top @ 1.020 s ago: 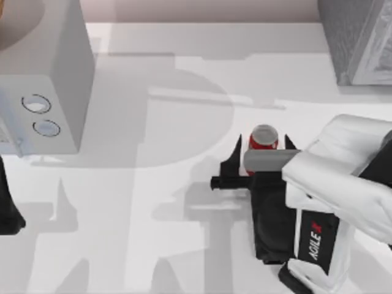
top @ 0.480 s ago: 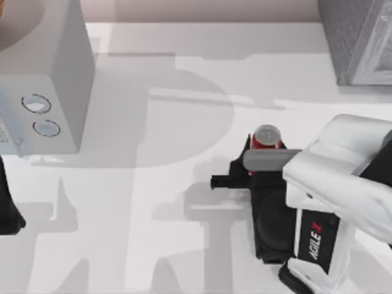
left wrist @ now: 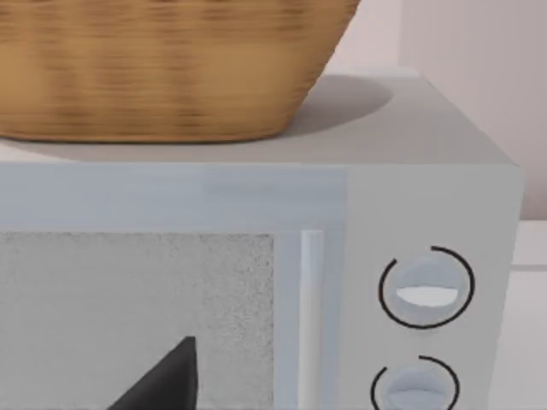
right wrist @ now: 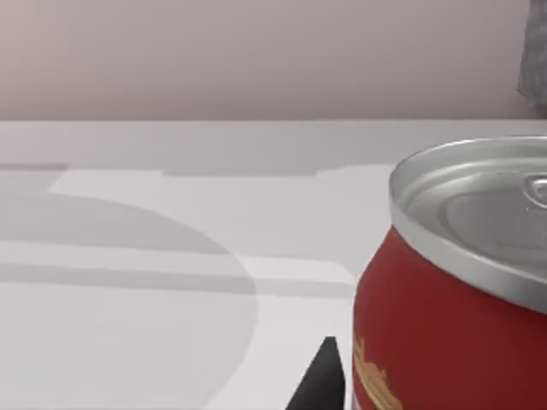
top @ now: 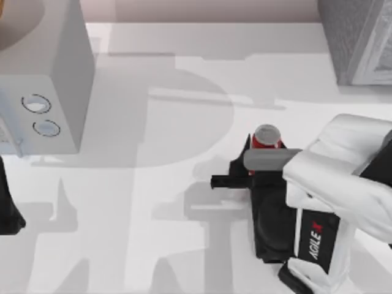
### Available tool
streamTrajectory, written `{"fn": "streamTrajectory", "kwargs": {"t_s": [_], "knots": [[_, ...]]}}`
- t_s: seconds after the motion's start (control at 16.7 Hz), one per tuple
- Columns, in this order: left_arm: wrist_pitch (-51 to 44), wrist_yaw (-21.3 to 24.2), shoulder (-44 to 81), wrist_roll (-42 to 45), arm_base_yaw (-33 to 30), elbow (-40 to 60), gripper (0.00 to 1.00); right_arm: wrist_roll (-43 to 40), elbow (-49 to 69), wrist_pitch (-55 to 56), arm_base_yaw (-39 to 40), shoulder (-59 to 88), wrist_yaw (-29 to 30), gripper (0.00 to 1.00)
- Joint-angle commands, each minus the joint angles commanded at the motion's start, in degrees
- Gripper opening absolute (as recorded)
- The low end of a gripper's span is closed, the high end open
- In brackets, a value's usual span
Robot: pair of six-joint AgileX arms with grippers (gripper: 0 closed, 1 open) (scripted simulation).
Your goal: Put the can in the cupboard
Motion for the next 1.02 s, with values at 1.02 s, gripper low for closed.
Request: {"fn": "streamTrajectory", "kwargs": {"t_s": [1.02], "knots": [[0.0,0.0,0.0,0.0,0.0,0.0,1.0,0.3,-1.2,-19.8,-0.2,-21.3,-0.3,0.0]]}}
